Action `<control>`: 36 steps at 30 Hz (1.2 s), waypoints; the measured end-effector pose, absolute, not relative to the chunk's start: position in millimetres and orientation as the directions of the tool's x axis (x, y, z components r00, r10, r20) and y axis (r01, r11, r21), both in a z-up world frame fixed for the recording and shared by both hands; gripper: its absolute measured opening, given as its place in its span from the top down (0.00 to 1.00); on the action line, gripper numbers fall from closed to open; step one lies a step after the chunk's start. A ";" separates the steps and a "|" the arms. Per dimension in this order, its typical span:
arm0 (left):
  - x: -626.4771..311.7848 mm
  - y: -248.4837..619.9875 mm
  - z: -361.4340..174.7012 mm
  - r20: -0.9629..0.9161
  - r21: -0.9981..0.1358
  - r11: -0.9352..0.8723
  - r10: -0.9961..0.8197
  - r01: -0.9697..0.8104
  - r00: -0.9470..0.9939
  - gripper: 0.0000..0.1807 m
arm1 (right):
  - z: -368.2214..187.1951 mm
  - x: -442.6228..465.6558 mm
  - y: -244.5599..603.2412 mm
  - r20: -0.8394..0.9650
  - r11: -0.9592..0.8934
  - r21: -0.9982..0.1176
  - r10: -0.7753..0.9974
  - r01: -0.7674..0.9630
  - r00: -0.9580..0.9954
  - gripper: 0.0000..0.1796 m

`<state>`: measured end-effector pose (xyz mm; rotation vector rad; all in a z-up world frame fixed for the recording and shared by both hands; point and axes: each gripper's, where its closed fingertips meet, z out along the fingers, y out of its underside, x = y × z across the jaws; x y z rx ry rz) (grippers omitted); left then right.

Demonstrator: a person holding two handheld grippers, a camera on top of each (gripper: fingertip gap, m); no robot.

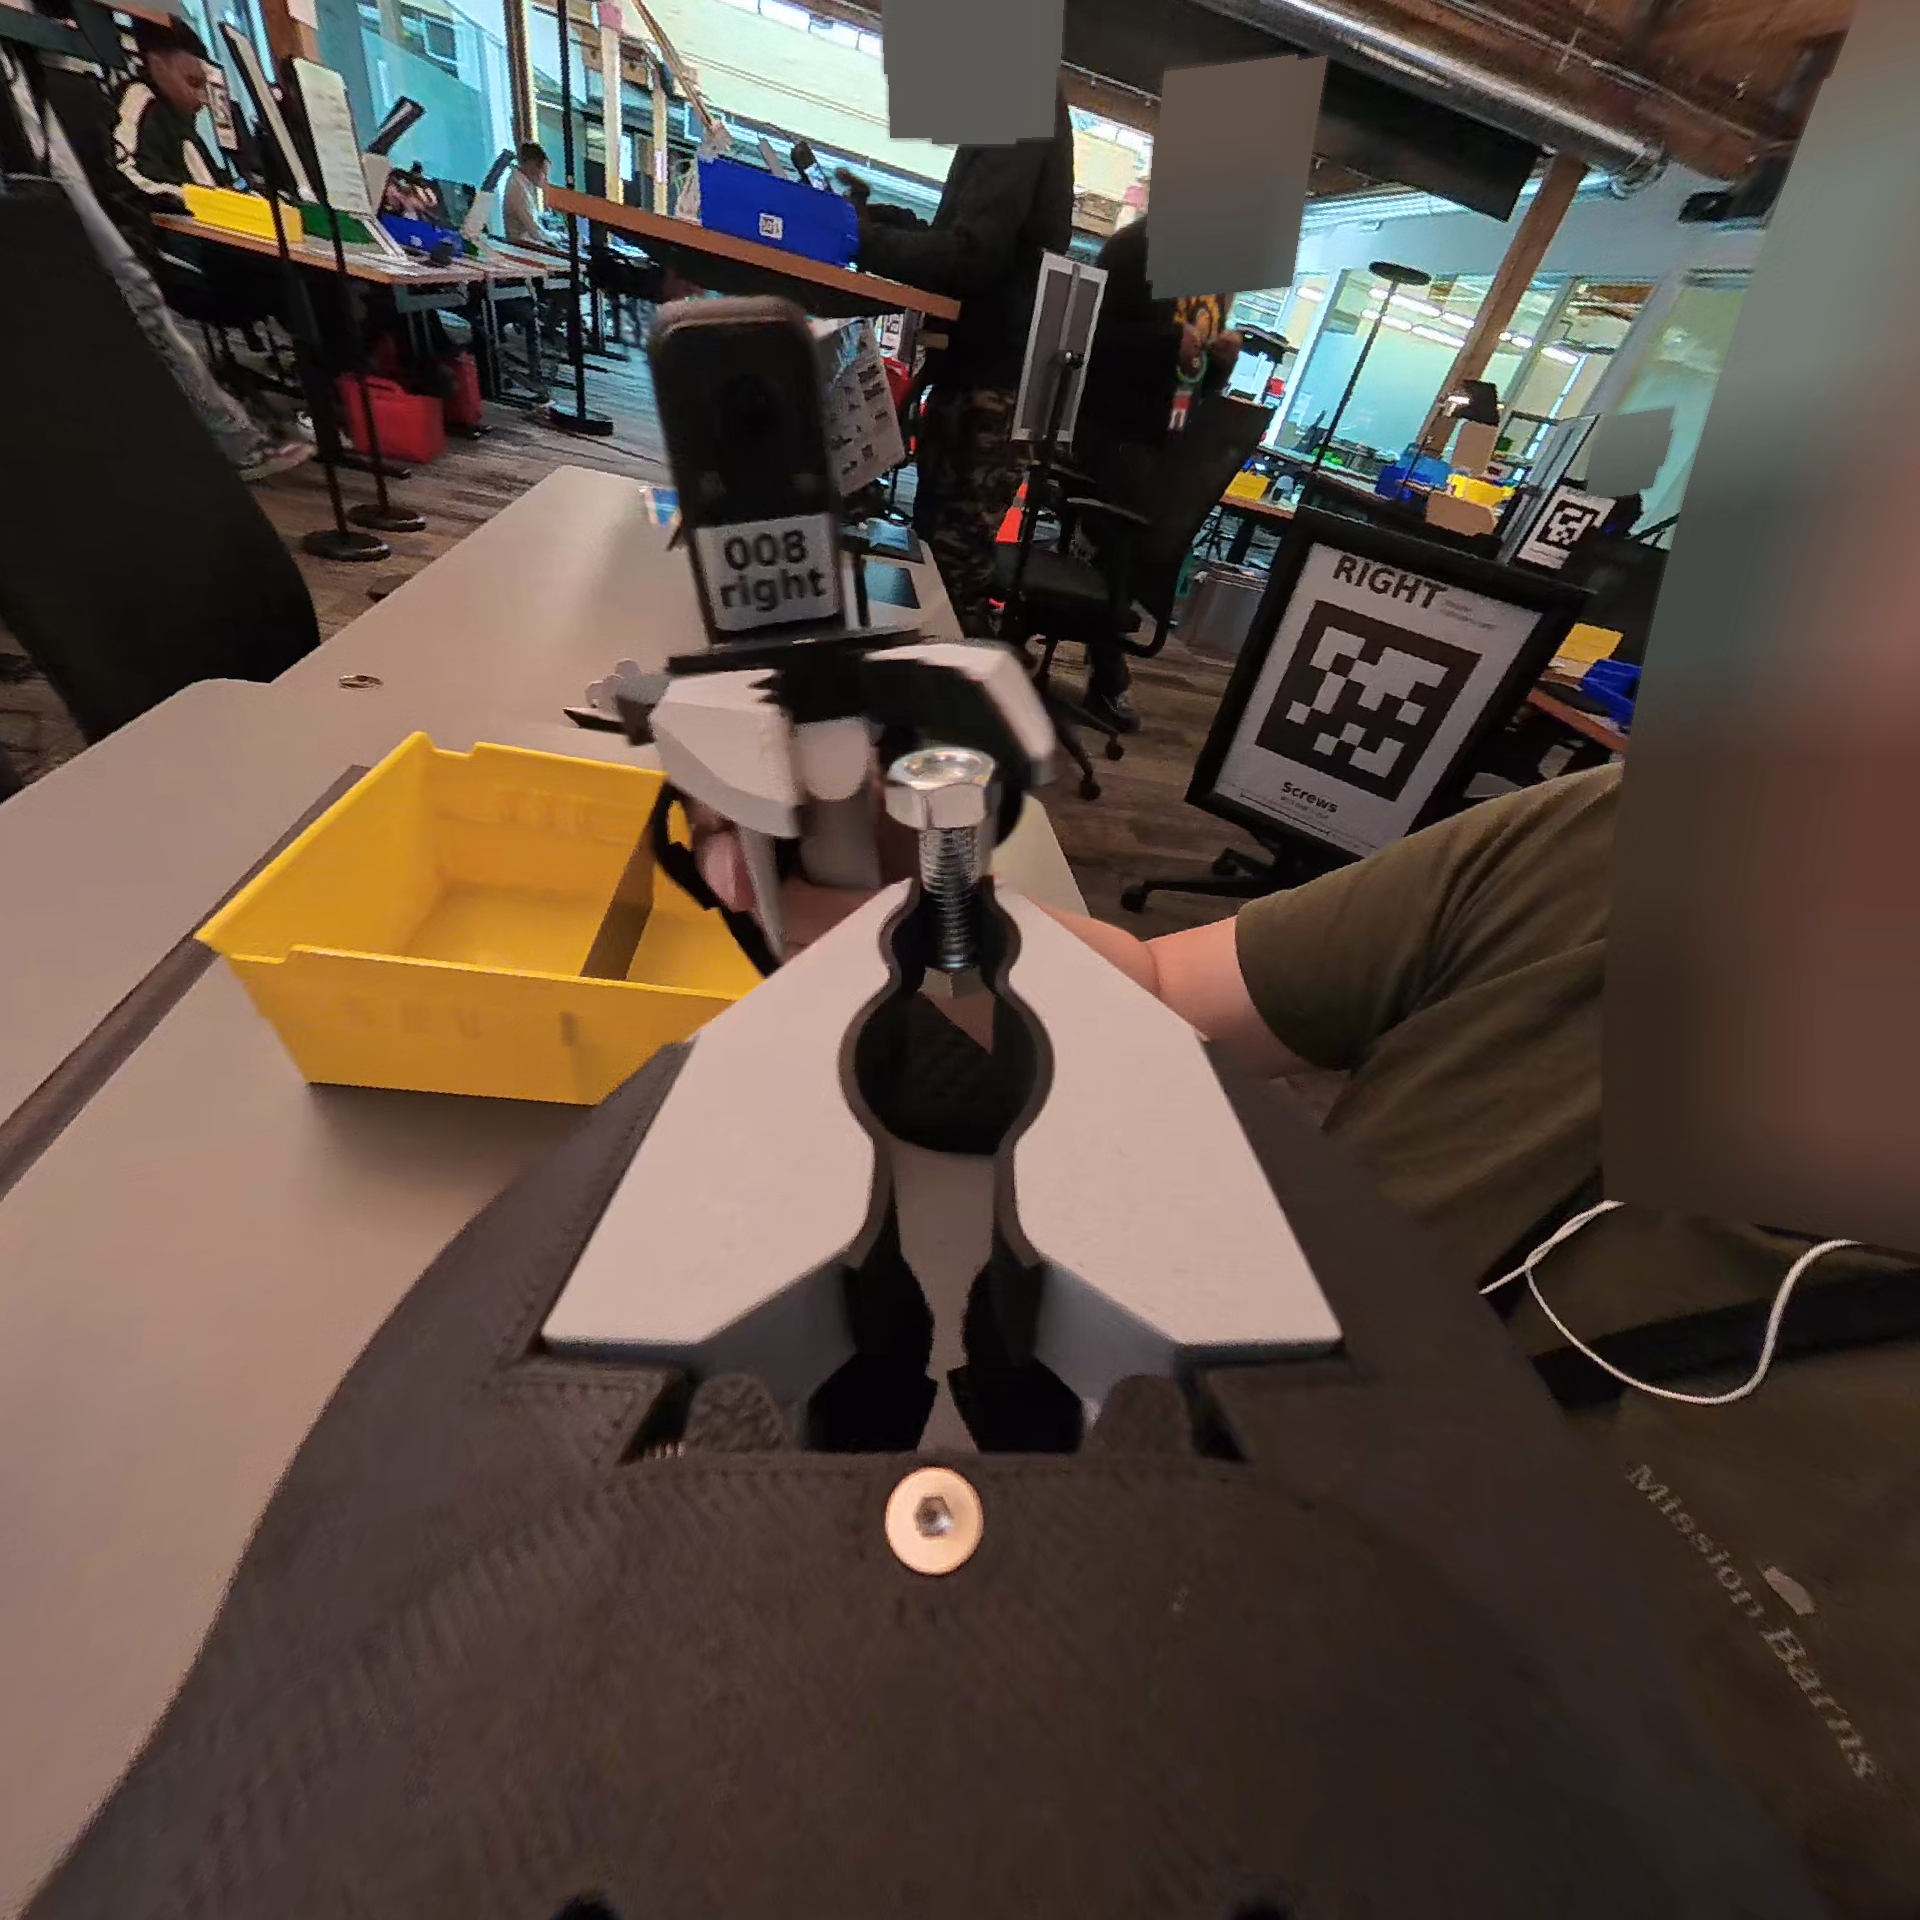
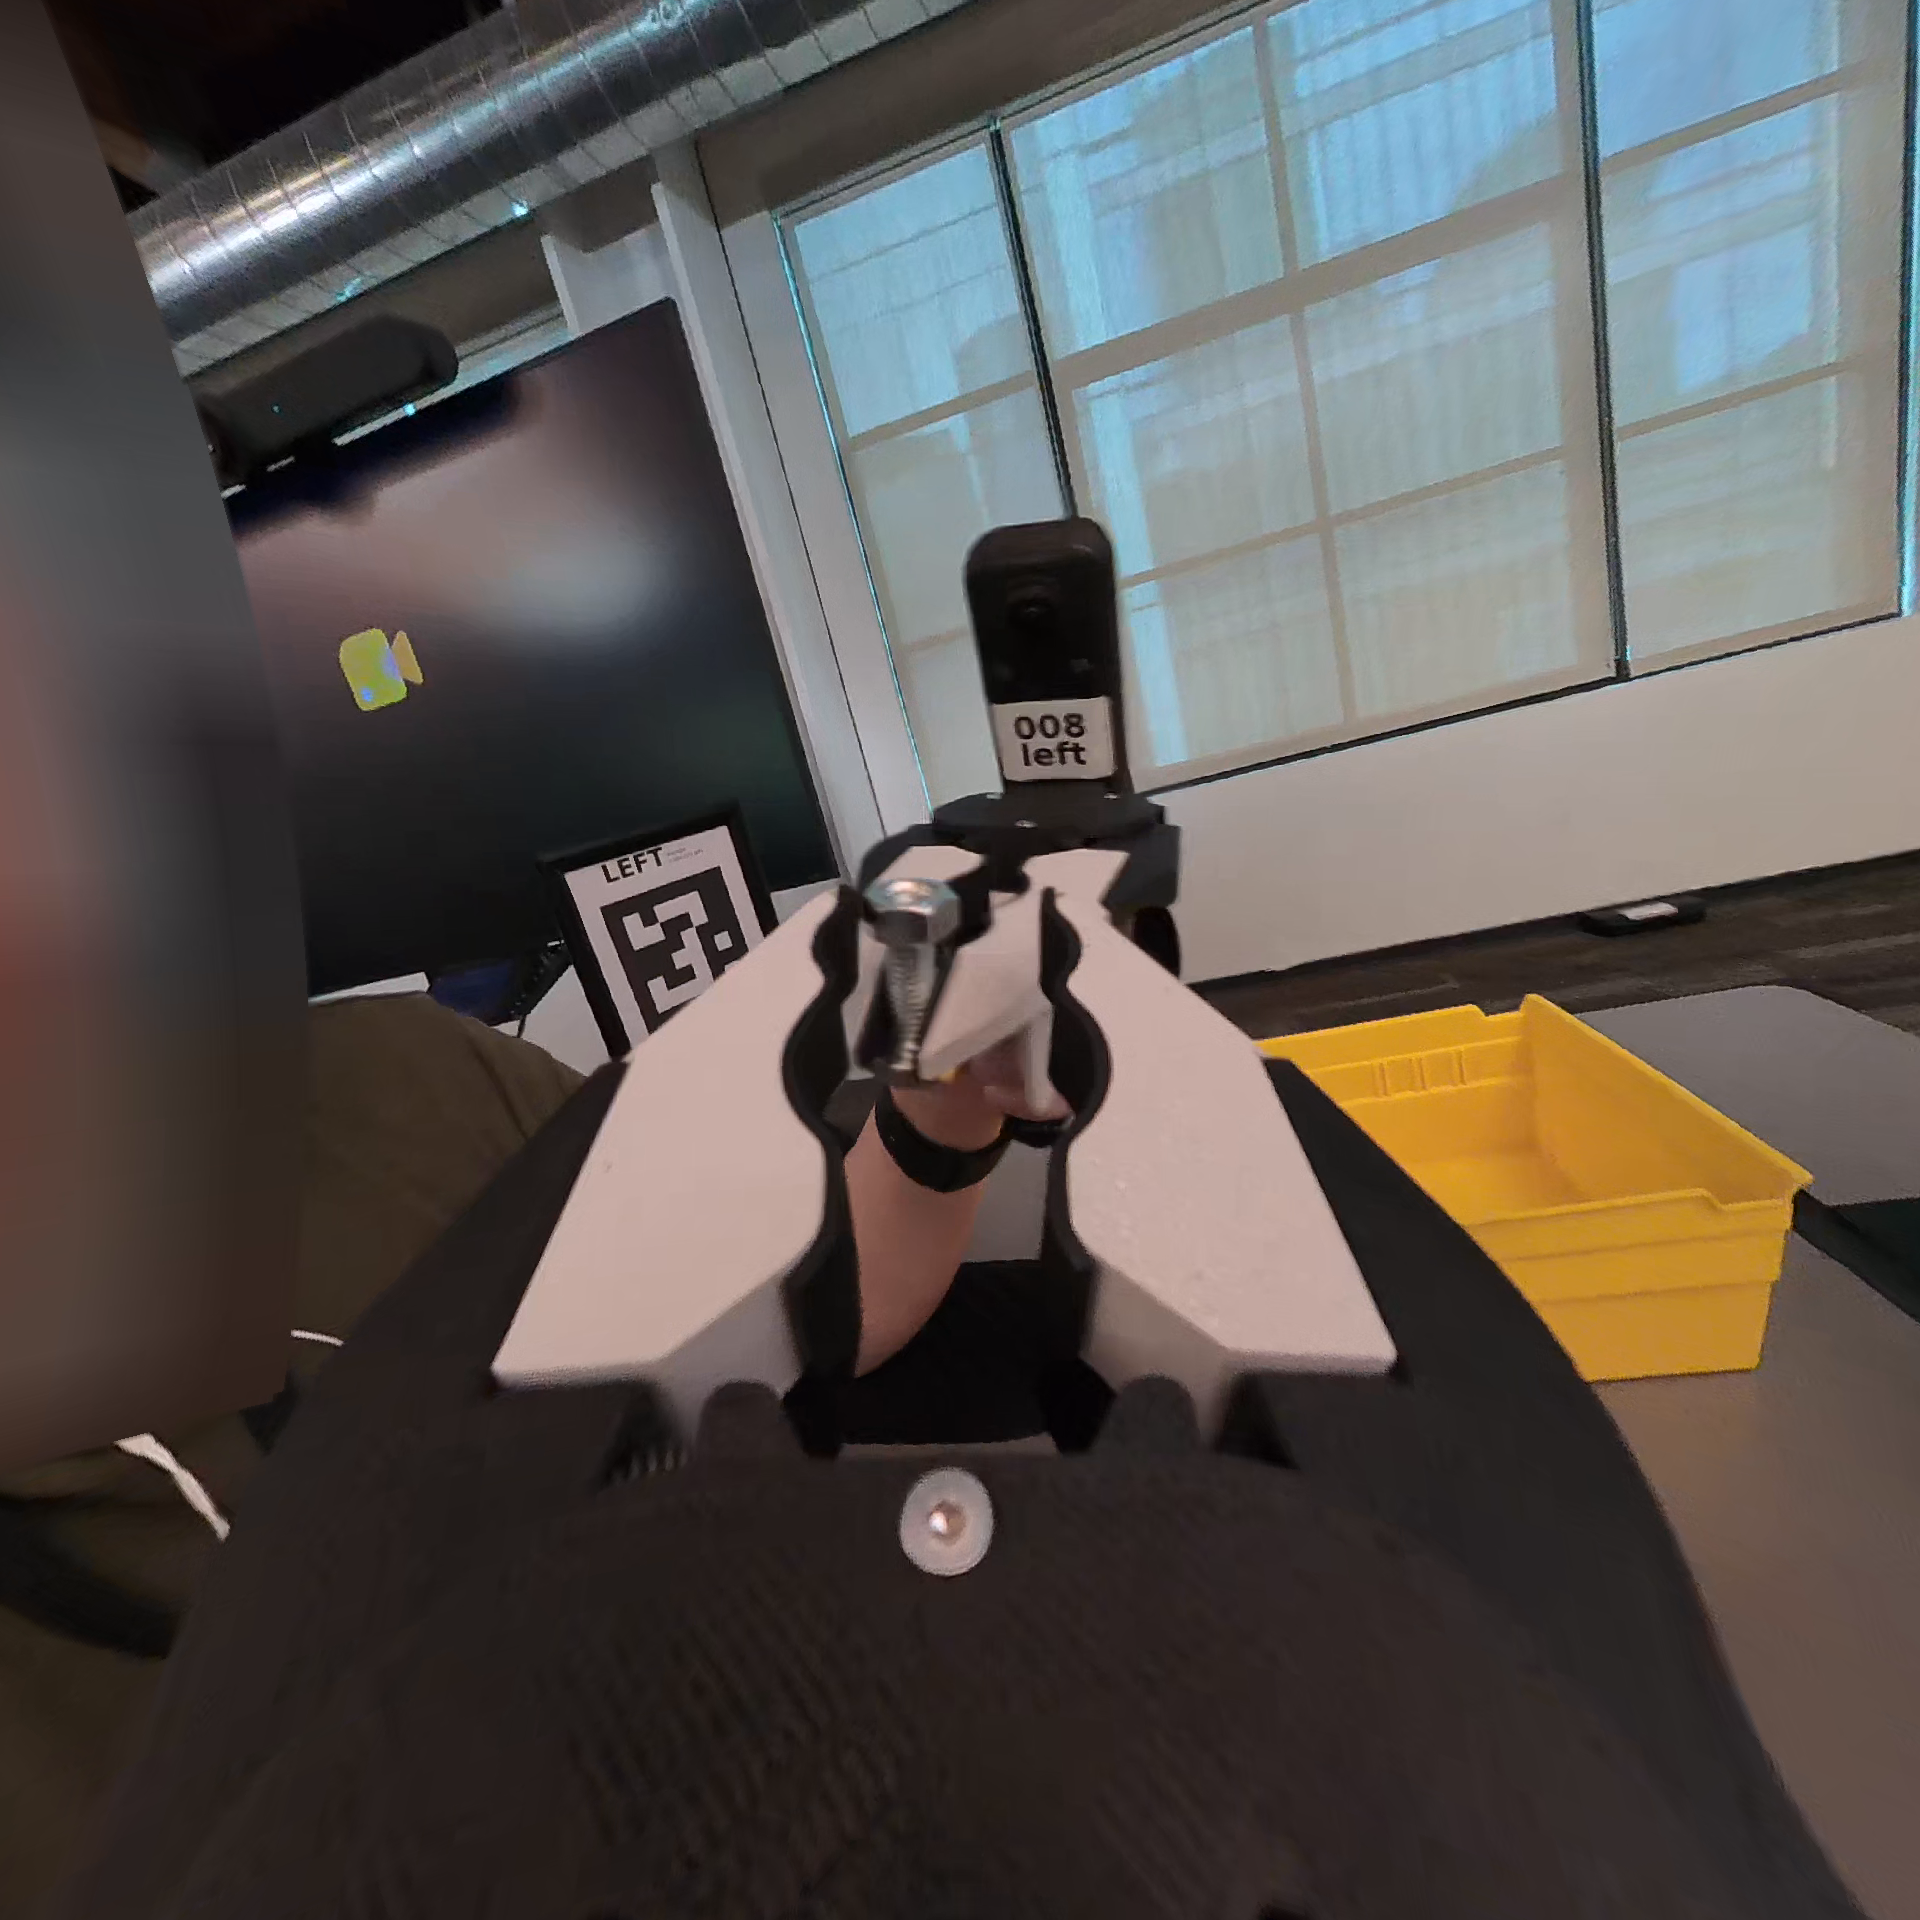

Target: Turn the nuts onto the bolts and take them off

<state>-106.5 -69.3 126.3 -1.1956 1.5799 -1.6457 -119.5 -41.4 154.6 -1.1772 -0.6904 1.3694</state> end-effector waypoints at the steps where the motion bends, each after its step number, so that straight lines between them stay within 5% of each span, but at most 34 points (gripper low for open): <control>1: -106.5 -70.1 126.9 0.218 -0.972 -0.151 -0.868 -0.181 -0.447 0.96 | 153.1 -114.6 -38.3 -0.265 -0.198 -0.904 0.955 -0.378 0.135 0.79; 3: -108.4 -69.5 129.7 0.210 -0.975 -0.150 -0.870 -0.166 -0.446 0.96 | 150.8 -98.3 -24.3 -0.314 -0.222 -0.880 0.935 -0.420 0.163 0.87; 14: -108.9 -73.0 129.9 0.212 -0.974 -0.147 -0.863 -0.173 -0.459 0.96 | 155.4 -120.7 -43.0 -0.243 -0.176 -0.916 0.958 -0.360 0.150 0.81; 17: -112.9 -74.9 135.8 0.216 -0.975 -0.162 -0.851 -0.152 -0.479 0.96 | 155.6 -93.7 -23.3 -0.330 -0.228 -0.860 0.931 -0.457 0.158 0.89; 24: -109.4 -67.5 130.6 0.160 -0.982 -0.101 -0.898 -0.161 -0.409 0.96 | 161.4 -119.9 -50.6 -0.208 -0.142 -0.924 0.966 -0.356 0.154 0.81; 36: -111.1 -71.0 133.2 0.125 -0.987 -0.070 -0.903 -0.148 -0.410 0.96 | 164.4 -103.9 -41.7 -0.250 -0.169 -0.895 0.956 -0.413 0.150 0.84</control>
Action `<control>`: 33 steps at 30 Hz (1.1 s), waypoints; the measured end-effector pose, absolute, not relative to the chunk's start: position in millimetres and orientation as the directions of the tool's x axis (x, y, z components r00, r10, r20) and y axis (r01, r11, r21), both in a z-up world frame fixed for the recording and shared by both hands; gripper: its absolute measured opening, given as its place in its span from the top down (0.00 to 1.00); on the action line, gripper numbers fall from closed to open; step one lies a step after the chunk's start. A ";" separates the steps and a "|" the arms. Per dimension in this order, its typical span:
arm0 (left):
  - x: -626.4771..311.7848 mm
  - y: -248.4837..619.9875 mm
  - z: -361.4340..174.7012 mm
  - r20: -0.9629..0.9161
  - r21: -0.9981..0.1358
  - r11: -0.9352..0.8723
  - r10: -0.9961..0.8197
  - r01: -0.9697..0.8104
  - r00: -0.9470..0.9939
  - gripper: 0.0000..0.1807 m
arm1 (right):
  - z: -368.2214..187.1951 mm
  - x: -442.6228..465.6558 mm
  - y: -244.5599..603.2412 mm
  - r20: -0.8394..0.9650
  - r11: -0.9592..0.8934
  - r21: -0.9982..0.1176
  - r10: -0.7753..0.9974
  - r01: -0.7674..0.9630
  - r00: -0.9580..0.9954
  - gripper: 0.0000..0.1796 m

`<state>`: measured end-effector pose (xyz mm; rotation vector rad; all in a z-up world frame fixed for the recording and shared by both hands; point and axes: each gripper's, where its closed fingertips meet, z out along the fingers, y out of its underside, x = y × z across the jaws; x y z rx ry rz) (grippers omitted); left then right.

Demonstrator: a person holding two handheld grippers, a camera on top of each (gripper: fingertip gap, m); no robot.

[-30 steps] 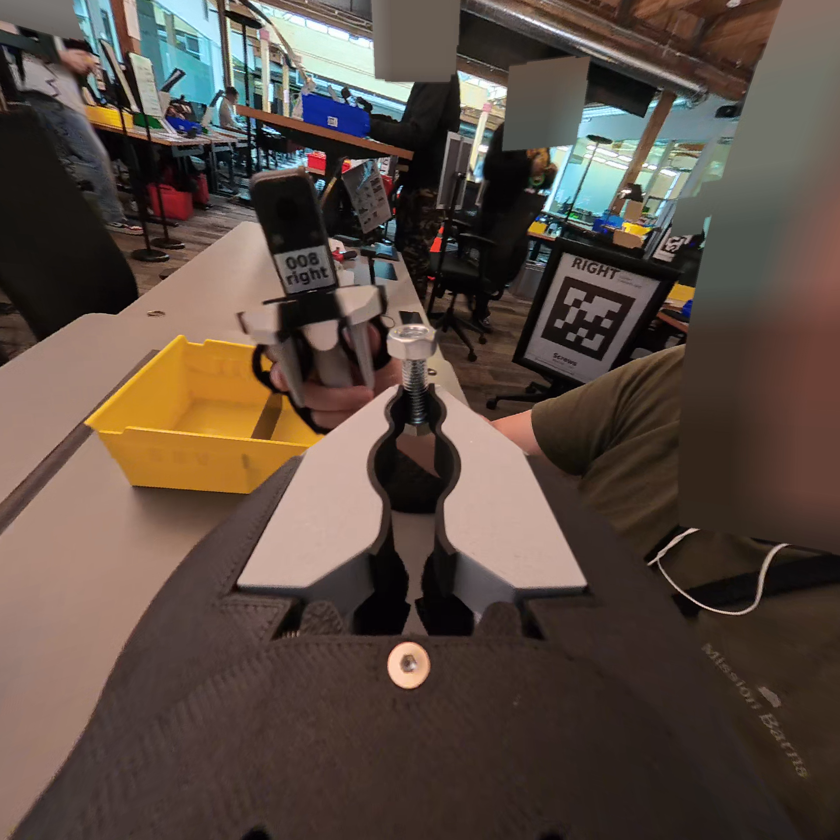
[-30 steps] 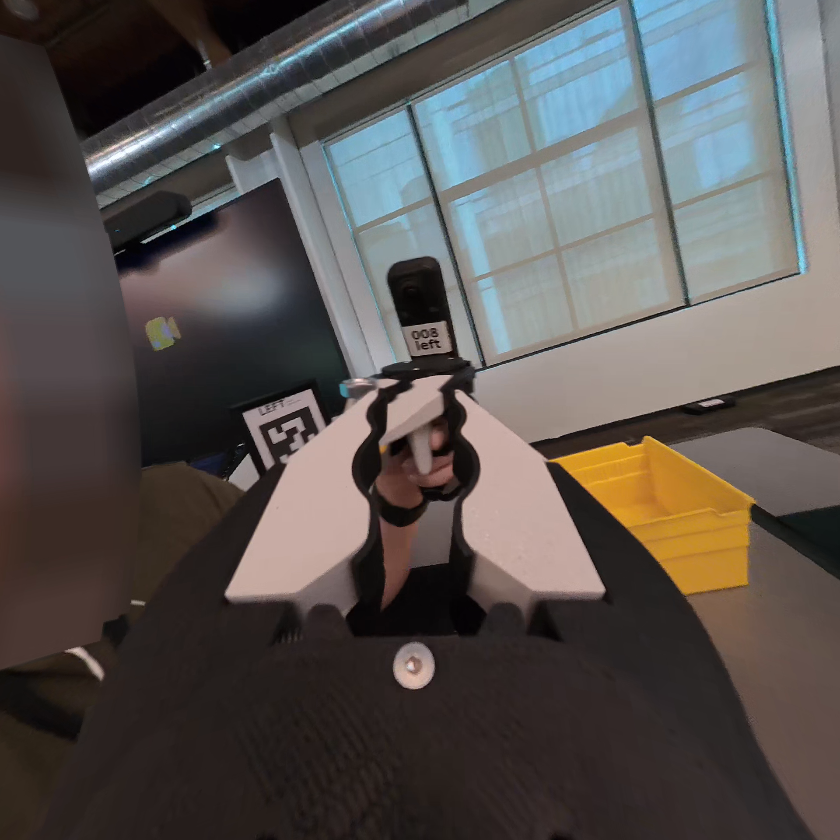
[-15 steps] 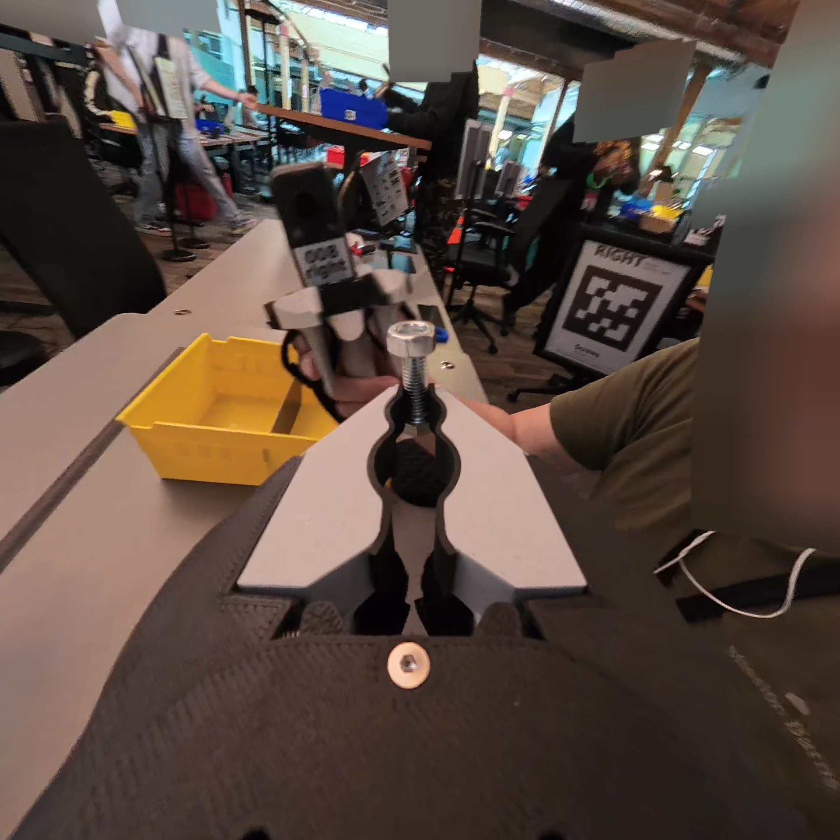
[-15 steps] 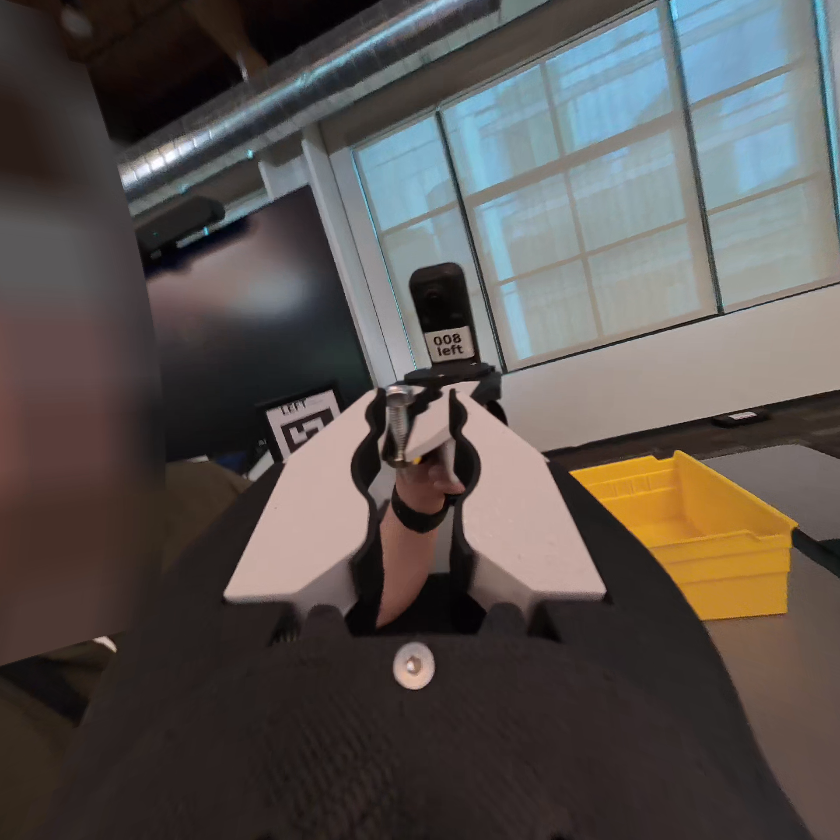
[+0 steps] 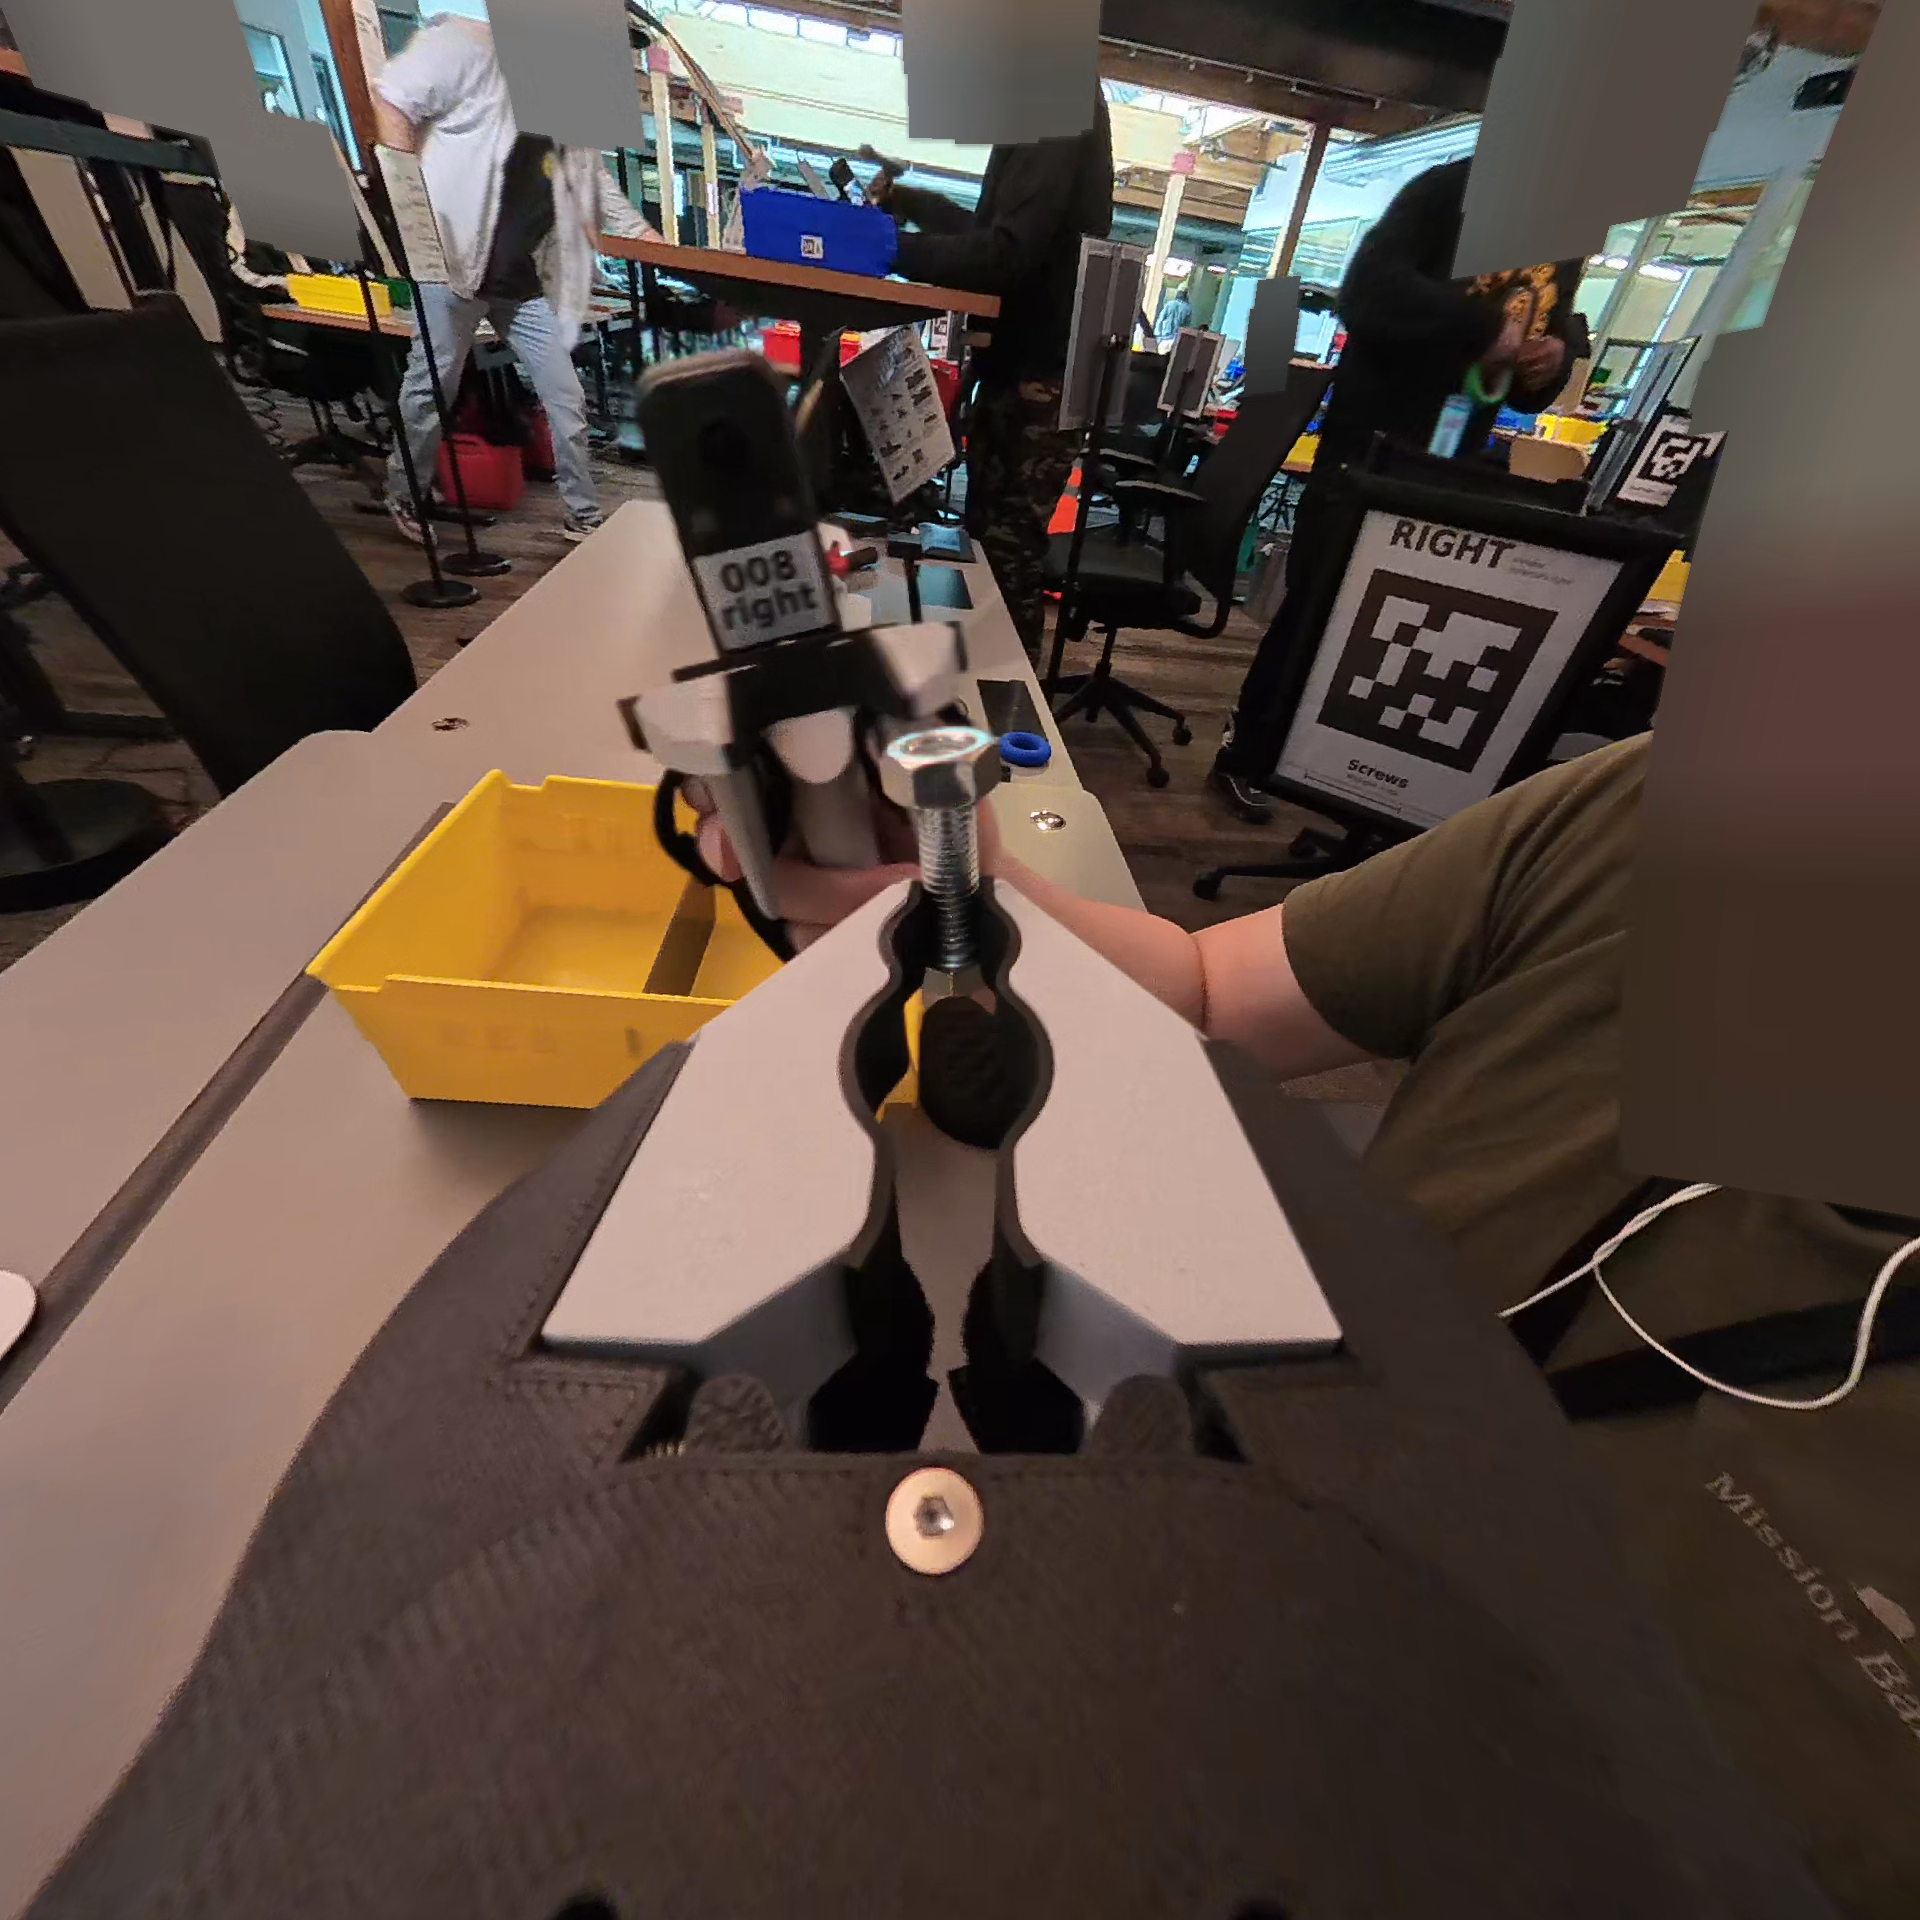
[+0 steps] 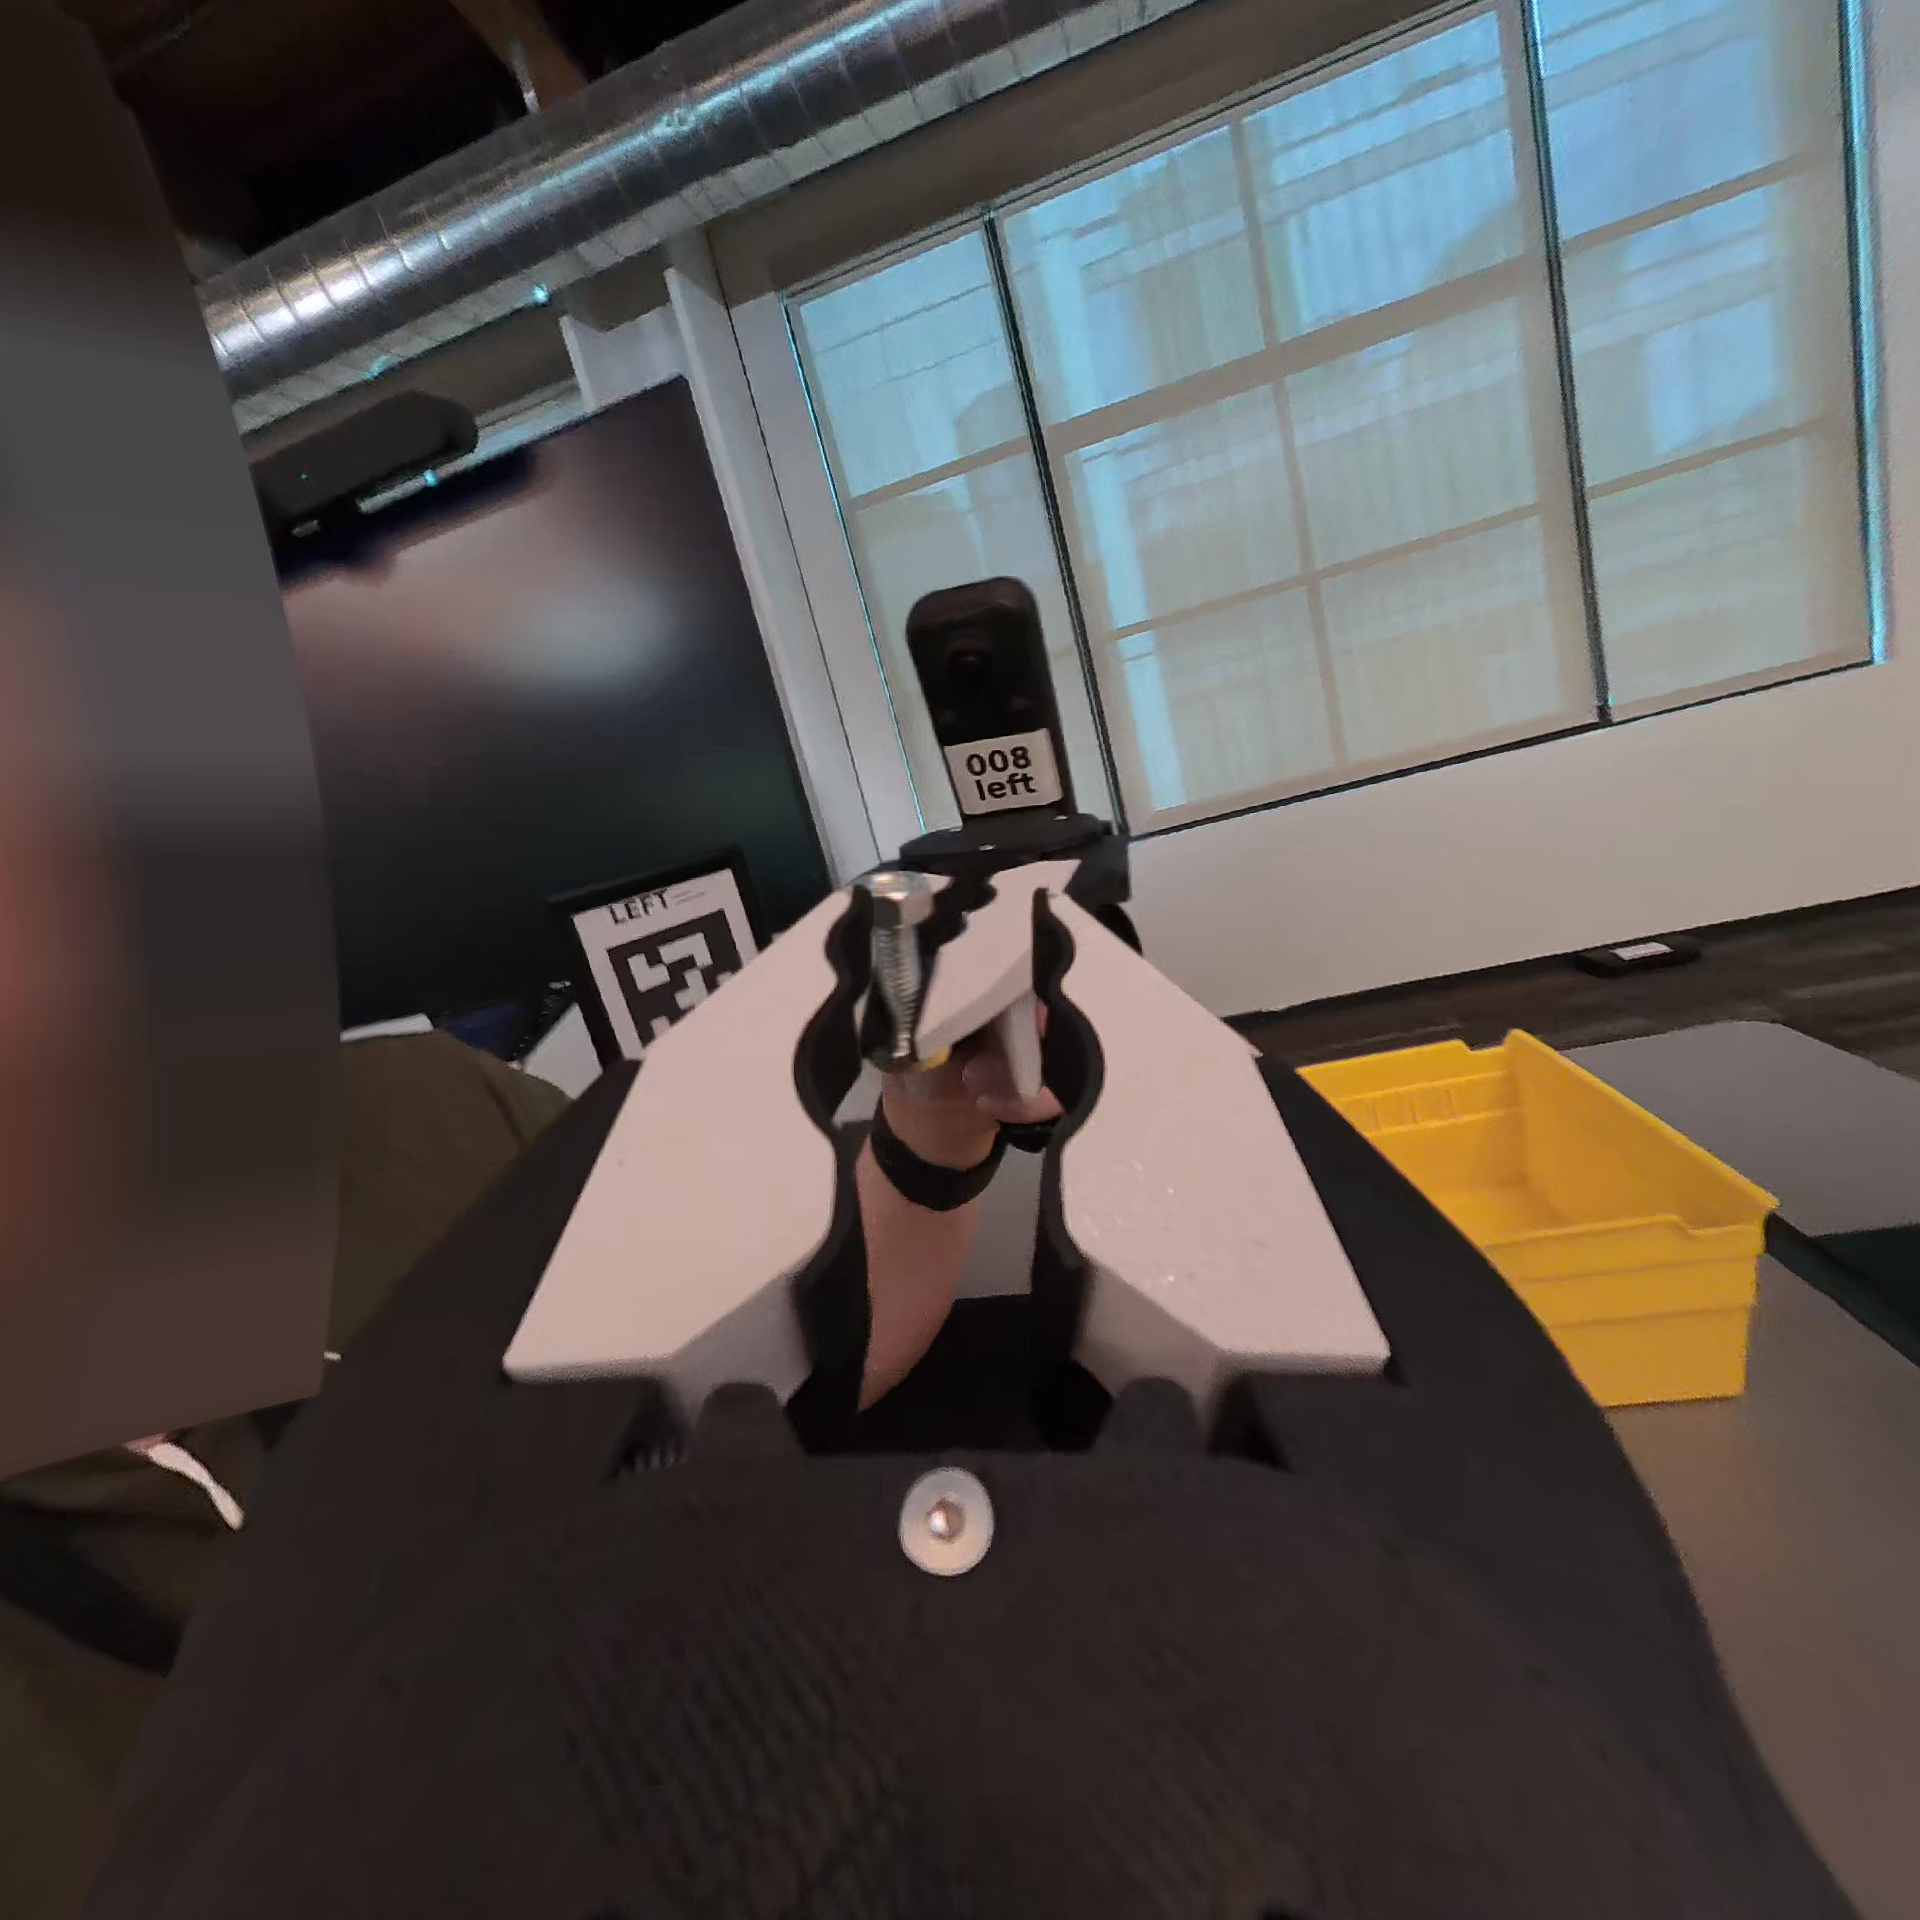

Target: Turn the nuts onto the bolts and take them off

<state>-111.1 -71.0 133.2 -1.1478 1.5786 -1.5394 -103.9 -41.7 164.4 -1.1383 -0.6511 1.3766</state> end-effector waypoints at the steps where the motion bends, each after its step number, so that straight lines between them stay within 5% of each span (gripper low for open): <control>1: -110.7 -69.7 133.1 0.122 -0.987 -0.067 -0.907 -0.147 -0.403 0.96 | 164.4 -109.2 -44.7 -0.228 -0.147 -0.909 0.959 -0.391 0.169 0.82; 8: -106.3 -62.1 131.7 0.096 -0.989 -0.050 -0.934 -0.139 -0.343 0.96 | 165.7 -120.0 -43.6 -0.151 -0.036 -0.939 0.937 -0.342 0.315 0.81; 13: -106.2 -63.6 131.6 0.095 -0.989 -0.048 -0.933 -0.141 -0.348 0.96 | 164.2 -121.1 -44.1 -0.091 0.026 -0.953 0.926 -0.301 0.367 0.89; 25: -106.4 -90.4 123.5 0.184 -0.975 -0.089 -0.838 -0.205 -0.514 0.96 | 176.1 -100.3 -69.4 -0.132 -0.098 -0.903 0.990 -0.418 0.053 0.90; 29: -110.4 -81.8 127.1 0.179 -0.977 -0.096 -0.857 -0.192 -0.484 0.96 | 152.5 -27.5 -36.5 -0.120 -0.060 -0.987 0.892 -0.150 0.436 0.90; 33: -116.4 -71.5 130.1 0.162 -0.979 -0.088 -0.881 -0.181 -0.445 0.96 | 54.3 90.8 -37.5 -0.108 -0.407 -0.895 0.594 0.183 0.797 0.90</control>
